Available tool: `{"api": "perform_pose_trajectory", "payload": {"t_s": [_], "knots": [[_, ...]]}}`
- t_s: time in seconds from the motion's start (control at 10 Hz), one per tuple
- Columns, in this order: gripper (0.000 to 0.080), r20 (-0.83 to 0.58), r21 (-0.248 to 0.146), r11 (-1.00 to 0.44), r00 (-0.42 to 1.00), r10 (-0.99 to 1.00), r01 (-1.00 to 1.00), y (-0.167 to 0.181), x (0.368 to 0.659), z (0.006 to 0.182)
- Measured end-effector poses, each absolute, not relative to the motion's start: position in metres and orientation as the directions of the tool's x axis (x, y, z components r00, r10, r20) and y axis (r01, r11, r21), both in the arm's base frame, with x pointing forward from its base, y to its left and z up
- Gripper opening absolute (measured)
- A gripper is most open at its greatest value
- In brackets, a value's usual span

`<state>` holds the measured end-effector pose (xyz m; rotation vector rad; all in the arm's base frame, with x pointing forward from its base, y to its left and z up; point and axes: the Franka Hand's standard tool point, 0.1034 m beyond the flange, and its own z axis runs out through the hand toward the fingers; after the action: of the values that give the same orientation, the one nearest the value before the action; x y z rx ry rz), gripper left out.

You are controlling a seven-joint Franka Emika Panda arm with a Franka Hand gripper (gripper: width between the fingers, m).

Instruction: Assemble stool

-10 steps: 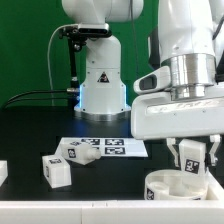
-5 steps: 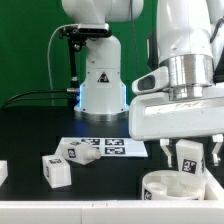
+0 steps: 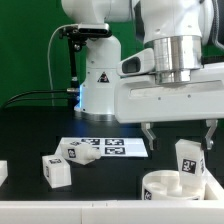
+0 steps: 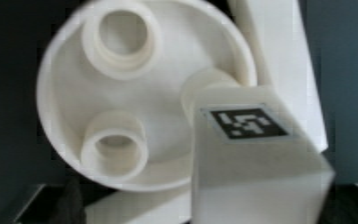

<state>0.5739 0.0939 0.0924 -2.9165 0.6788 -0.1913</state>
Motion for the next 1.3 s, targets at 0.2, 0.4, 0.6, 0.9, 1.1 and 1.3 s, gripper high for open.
{"api": "perform_pose_trajectory", "payload": {"t_s": [0.2, 0.4, 0.6, 0.9, 1.1, 1.3], "knots": [[0.0649, -0.013, -0.154, -0.892, 0.904, -0.428, -0.425, 0.107, 0.583, 0.097], [0.0649, -0.045, -0.149, -0.885, 0.897, -0.439, -0.441, 0.111, 0.588, 0.094], [0.0649, -0.019, -0.135, -0.941, 0.95, -0.31, -0.31, 0.111, 0.588, 0.095], [0.0649, 0.046, -0.086, -0.988, 0.991, 0.122, 0.126, 0.104, 0.591, 0.098], [0.0649, 0.056, -0.077, -0.97, 0.973, 0.226, 0.23, 0.101, 0.592, 0.097], [0.0649, 0.063, -0.062, -0.932, 0.933, 0.354, 0.358, 0.098, 0.592, 0.097]]}}
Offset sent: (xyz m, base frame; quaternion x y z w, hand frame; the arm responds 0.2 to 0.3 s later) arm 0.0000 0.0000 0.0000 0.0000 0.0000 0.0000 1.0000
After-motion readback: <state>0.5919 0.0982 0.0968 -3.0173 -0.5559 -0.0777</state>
